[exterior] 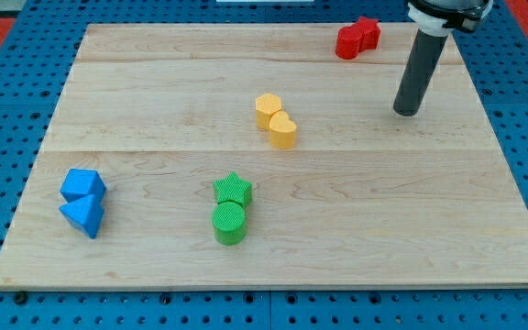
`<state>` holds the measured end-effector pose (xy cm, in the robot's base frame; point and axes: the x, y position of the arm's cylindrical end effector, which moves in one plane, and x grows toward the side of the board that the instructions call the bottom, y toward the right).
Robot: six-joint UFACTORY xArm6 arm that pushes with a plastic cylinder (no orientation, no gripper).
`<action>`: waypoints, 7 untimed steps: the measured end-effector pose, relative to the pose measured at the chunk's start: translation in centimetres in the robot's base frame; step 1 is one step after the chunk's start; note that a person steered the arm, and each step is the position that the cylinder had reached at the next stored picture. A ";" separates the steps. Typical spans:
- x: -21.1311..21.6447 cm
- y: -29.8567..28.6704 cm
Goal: Nudge the green star left a bit
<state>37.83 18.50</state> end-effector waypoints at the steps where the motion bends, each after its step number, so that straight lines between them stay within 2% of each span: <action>1: 1.5 0.4; 3: 2.3 0.5; 4: 8.9 -0.5; 6: 20.1 -10.0; 7: 20.4 -11.2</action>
<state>58.25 7.31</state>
